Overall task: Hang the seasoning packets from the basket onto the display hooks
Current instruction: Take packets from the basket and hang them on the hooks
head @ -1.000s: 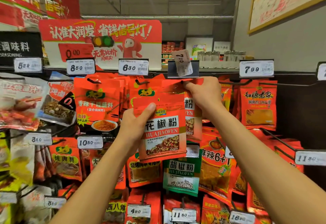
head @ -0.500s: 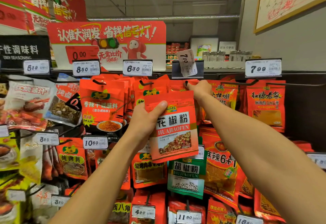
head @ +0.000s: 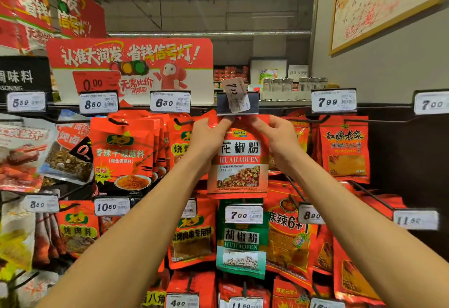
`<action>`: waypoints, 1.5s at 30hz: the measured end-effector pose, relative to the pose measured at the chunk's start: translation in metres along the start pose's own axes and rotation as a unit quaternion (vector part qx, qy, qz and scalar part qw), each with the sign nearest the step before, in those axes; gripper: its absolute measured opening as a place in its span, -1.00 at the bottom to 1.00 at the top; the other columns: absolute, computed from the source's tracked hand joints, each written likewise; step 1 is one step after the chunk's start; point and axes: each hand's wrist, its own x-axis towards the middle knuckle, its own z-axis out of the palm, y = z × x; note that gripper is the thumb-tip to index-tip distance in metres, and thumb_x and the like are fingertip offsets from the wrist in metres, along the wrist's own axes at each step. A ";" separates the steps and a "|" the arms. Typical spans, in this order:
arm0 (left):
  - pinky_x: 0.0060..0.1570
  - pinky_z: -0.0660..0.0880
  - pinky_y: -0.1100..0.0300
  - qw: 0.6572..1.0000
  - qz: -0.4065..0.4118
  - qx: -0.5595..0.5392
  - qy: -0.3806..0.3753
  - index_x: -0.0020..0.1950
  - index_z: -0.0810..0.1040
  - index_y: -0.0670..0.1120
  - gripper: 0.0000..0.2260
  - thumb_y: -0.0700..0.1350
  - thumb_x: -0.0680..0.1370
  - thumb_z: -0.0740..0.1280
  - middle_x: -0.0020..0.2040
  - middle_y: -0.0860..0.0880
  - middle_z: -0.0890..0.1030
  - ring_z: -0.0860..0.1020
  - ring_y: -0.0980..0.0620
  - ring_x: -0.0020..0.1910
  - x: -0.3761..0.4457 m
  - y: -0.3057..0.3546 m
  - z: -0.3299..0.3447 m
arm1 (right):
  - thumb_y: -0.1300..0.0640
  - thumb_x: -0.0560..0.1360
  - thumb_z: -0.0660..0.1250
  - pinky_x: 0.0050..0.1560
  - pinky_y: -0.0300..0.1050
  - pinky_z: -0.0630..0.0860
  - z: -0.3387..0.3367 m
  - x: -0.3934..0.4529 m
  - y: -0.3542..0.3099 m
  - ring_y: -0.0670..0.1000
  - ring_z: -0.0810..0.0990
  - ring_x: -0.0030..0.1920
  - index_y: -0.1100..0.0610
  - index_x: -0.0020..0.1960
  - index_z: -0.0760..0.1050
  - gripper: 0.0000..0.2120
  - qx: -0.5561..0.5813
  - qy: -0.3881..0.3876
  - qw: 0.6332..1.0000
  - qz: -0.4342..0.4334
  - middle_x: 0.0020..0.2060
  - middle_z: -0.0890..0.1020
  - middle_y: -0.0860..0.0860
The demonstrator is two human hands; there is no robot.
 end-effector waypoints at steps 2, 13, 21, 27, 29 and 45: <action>-0.37 0.61 0.12 1.000 -0.004 0.000 0.008 -0.11 0.61 -0.06 -0.88 -0.04 0.52 0.47 -0.30 -0.07 0.72 0.72 -0.05 -0.33 0.003 0.003 0.001 | -0.07 0.46 0.52 -0.05 0.21 0.69 0.004 0.001 0.000 0.14 0.76 -0.15 0.07 -0.11 0.67 -0.79 -0.029 0.019 0.999 0.010 -0.16 0.76 0.10; -0.42 0.59 0.13 0.996 -0.078 -0.029 0.024 -0.16 0.60 -0.08 -0.88 -0.09 0.52 0.49 -0.28 -0.11 0.71 0.69 -0.07 -0.39 0.014 -0.004 0.003 | 0.07 0.49 0.49 -0.19 0.12 0.70 0.014 0.011 0.005 0.13 0.75 -0.27 0.07 -0.24 0.64 -0.84 -0.049 0.070 0.994 0.063 -0.28 0.74 0.09; -0.12 0.64 0.05 0.995 -0.062 0.062 0.043 0.05 0.56 -0.04 -0.73 0.09 0.52 0.49 -0.01 -0.08 0.70 0.69 -0.06 -0.09 0.027 -0.016 0.001 | -0.03 0.45 0.52 0.11 0.20 0.64 0.017 0.039 0.029 0.13 0.73 -0.04 0.19 0.01 0.65 -0.70 -0.129 0.103 0.980 0.110 -0.08 0.75 0.07; 0.06 0.64 -0.07 0.989 -0.024 0.132 0.063 -0.02 0.66 -0.08 -0.79 0.04 0.62 0.35 -0.06 -0.06 0.73 0.70 -0.08 -0.06 0.020 -0.014 -0.004 | -0.02 0.39 0.53 -0.04 0.18 0.67 0.022 0.045 0.028 0.14 0.74 -0.18 0.21 -0.08 0.66 -0.70 -0.169 0.123 0.973 0.096 -0.23 0.75 0.05; 0.05 0.64 -0.06 0.988 -0.045 0.131 0.073 0.09 0.64 -0.11 -0.76 0.05 0.62 0.34 -0.01 -0.09 0.72 0.69 -0.10 -0.06 0.022 -0.013 -0.004 | 0.06 0.41 0.53 -0.08 0.17 0.68 0.018 0.041 0.035 0.12 0.74 -0.25 0.17 -0.14 0.65 -0.82 -0.089 0.116 0.984 0.107 -0.29 0.74 0.04; -0.22 0.51 0.04 0.987 -0.068 0.130 0.072 -0.13 0.66 -0.11 -0.87 -0.17 0.53 0.31 -0.25 -0.11 0.63 0.56 -0.07 -0.24 -0.003 -0.006 -0.020 | -0.17 0.46 0.48 -0.29 -0.10 0.45 0.024 0.099 0.061 0.07 0.61 -0.20 0.11 -0.18 0.58 -0.67 -0.328 0.183 0.917 0.130 -0.15 0.68 0.03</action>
